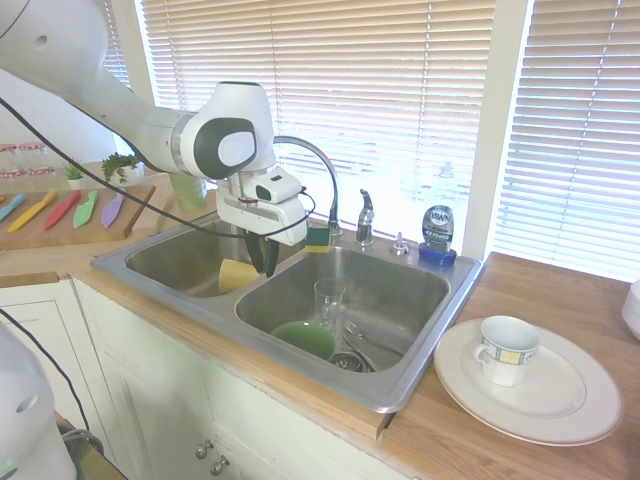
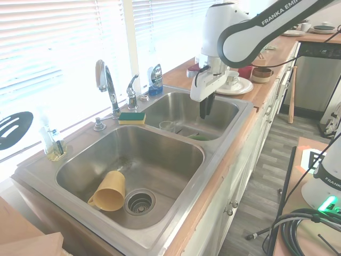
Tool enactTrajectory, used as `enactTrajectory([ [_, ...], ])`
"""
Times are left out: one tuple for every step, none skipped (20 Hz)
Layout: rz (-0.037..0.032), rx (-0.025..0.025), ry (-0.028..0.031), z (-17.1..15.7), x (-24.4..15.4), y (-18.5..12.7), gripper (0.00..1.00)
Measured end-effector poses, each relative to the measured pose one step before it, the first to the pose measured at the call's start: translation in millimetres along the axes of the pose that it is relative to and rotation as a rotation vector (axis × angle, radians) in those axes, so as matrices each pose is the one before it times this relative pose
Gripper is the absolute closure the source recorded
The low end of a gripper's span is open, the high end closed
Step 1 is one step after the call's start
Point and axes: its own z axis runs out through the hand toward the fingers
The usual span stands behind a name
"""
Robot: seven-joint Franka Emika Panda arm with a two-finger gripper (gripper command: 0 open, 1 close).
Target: Turn off the faucet
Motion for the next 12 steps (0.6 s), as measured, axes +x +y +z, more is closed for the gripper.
enactTrajectory([
  [0.01207,0.00417,0.00249,-0.91,6.04,-5.5,1.0],
  [0.01262,0.00431,0.00246,-0.97,6.66,-5.78,1.0],
  [0.01286,0.00506,0.00276,-0.93,6.94,-5.94,1.0],
  [0.01352,0.00664,0.00412,-1.07,7.65,-6.9,1.0],
  [0.0125,0.00834,0.00495,-1.56,7.53,-8.24,1.0],
  [0.01168,0.00862,0.00734,-2.1,7.14,-9.35,1.0],
  [0.01367,0.00709,0.01075,-1.61,7.32,-10.13,1.0],
  [0.0157,0.01143,0.01061,-1.79,7.69,-10.47,1.0],
  [0.0159,0.01338,0.00782,-1.72,7.96,-10.23,1.0],
  [0.01134,0.01594,0.00855,-2.73,8.85,-10.64,1.0],
  [0.00658,0.01789,0.01027,-2.49,9.24,-10.23,1.0],
  [0.00575,0.01945,0.01183,-1.77,9.17,-9.77,1.0],
])
